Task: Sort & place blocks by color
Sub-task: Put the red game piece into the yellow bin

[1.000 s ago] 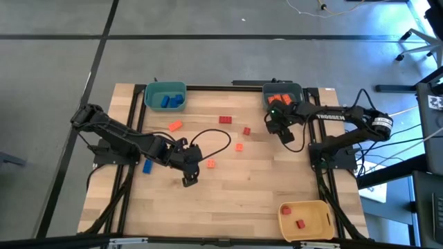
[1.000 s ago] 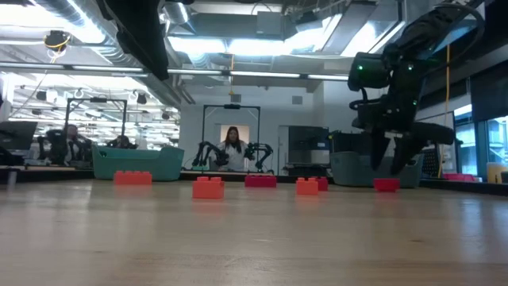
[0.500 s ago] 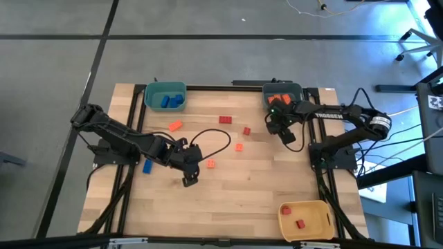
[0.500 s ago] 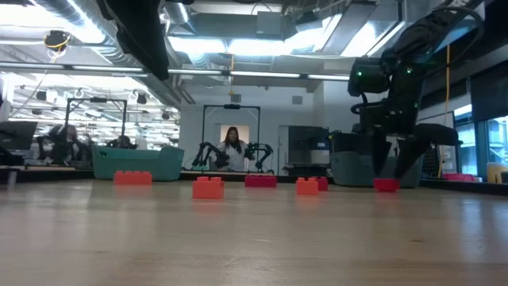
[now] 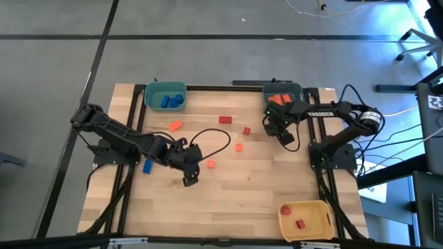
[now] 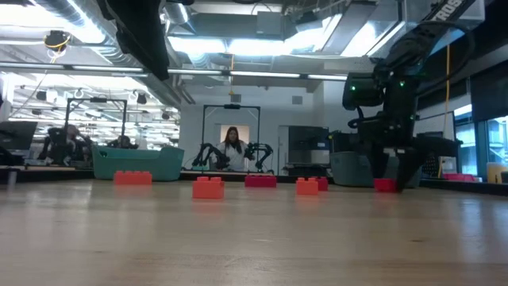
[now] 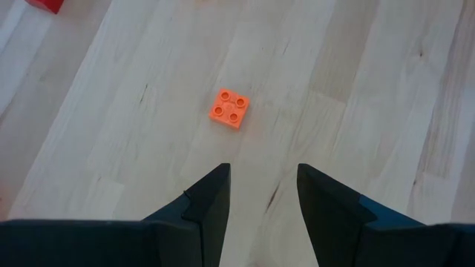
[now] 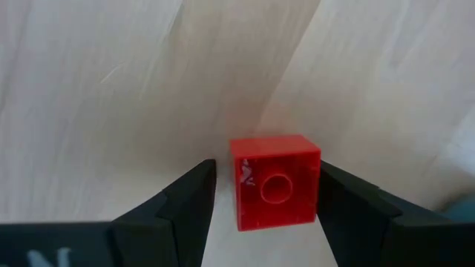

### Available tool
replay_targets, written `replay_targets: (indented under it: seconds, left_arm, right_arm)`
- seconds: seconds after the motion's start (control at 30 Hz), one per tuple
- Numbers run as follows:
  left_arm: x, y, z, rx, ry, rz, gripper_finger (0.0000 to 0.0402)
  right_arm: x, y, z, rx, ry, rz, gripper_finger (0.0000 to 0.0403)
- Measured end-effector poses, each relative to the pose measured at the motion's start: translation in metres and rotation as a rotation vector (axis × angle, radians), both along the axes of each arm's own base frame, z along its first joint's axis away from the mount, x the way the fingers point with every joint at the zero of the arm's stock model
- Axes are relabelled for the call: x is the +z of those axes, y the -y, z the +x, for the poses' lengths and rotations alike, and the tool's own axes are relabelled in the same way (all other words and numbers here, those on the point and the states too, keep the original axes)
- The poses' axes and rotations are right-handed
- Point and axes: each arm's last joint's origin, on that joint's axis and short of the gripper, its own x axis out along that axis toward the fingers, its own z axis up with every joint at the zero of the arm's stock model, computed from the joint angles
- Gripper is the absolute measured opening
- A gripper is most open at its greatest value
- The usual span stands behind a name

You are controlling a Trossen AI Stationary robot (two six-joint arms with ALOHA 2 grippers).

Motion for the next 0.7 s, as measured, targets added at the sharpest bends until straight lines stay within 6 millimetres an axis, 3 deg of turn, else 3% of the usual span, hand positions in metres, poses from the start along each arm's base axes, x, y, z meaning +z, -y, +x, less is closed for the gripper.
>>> replay_targets:
  seconds: [0.53, 0.7]
  left_arm:
    - [0.0000, 0.0000, 0.0000, 0.006, 0.000, -0.004, 0.0149]
    - [0.0000, 0.0001, -0.0001, 0.005, 0.000, -0.005, 0.0149]
  right_arm:
    - [-0.0037, 0.0004, 0.0013, -0.009, -0.005, 0.019, 0.0216]
    - [-0.0042, -0.0005, 0.0003, -0.011, -0.013, 0.034, 0.0170]
